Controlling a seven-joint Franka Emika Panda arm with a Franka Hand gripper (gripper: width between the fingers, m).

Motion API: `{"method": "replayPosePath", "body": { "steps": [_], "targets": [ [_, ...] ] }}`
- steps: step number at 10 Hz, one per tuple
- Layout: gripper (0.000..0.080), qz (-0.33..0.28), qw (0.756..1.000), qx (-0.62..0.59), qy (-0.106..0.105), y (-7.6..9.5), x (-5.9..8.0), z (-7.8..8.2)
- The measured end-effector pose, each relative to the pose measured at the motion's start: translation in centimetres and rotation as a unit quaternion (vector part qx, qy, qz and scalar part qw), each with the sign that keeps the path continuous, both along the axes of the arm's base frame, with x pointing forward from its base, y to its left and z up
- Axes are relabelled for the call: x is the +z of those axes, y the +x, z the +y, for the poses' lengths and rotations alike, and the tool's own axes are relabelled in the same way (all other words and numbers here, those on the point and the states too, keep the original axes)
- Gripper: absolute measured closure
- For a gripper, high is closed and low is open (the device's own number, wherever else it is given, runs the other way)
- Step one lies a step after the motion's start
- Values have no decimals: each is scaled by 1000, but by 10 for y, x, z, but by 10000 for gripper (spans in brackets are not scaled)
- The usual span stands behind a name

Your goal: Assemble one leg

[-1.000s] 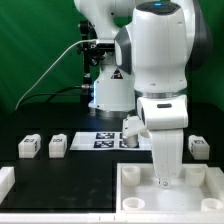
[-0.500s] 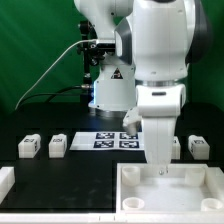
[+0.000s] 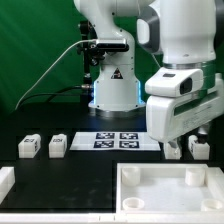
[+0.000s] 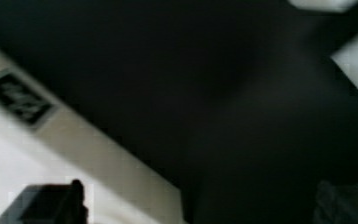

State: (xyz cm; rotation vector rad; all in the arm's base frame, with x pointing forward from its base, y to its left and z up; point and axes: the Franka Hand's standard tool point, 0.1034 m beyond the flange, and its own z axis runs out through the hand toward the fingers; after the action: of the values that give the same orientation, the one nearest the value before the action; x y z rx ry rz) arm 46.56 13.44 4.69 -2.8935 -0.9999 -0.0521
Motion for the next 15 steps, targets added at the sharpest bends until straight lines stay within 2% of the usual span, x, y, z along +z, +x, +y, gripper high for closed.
{"method": "replayPosePath", "body": {
  "steps": [1, 5, 7, 8, 9, 10, 12, 13, 15],
  "targets": [
    [151, 2, 999, -34, 3, -2, 1, 6],
    [151, 23, 980, -197, 14, -3, 0, 9],
    [151, 58, 967, -247, 0, -17, -4, 18],
    [151, 81, 962, -261, -11, -24, -5, 20],
    [151, 138, 953, -268, -38, -28, -5, 23],
    [151, 163, 947, -273, -48, -19, -4, 29],
    [151, 252, 929, -255, -86, -24, -4, 30],
    [151, 278, 922, -252, -95, -22, -5, 31],
    [151, 359, 888, -253, -134, -33, -5, 33]
  ]
}}
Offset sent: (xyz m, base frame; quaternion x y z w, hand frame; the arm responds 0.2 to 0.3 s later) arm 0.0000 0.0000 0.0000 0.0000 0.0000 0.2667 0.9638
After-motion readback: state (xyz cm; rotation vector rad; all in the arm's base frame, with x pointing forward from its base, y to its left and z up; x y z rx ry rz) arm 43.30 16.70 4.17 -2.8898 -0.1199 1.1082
